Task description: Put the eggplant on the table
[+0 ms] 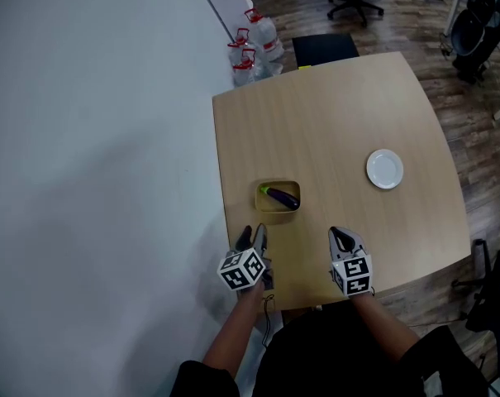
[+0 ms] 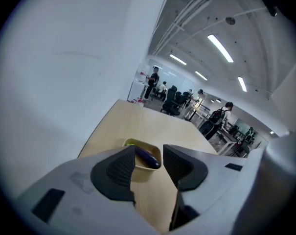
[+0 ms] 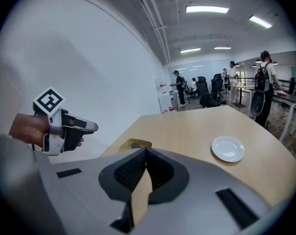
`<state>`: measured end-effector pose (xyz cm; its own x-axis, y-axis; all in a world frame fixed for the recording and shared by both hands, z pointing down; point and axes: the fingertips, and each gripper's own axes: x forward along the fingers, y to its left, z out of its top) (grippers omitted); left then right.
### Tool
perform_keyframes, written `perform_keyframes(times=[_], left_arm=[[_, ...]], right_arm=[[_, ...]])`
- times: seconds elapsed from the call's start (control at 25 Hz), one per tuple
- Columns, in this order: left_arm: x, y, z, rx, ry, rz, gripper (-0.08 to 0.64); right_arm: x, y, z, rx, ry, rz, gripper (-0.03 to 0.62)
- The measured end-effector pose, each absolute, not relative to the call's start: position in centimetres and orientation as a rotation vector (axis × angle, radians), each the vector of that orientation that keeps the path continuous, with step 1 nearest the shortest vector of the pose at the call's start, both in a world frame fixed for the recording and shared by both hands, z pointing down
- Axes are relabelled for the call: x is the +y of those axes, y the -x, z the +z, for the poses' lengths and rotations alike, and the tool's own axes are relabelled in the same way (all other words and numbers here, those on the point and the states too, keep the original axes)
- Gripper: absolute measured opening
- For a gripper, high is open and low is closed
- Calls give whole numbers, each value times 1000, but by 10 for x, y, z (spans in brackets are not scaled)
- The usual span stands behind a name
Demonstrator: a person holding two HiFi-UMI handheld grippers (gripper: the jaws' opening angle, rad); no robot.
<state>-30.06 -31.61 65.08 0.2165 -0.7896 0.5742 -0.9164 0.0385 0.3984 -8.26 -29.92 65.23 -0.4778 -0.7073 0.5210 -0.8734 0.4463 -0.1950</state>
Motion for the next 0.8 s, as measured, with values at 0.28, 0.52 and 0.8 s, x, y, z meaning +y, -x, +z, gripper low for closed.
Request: perform_keyframes(times=[0.28, 0.52, 0.8], left_arm=[[-227, 258, 568, -1660, -1964, 87, 156], [-147, 236, 528, -1657, -2064, 23, 156], [-73, 219, 510, -1695, -2149, 3, 156]], right_arm=[[-234, 80, 607, -2407, -1351, 554, 60], [-174, 78, 563, -2494, -1393, 517, 60], [-98, 70, 536, -2527, -1424, 449, 60]])
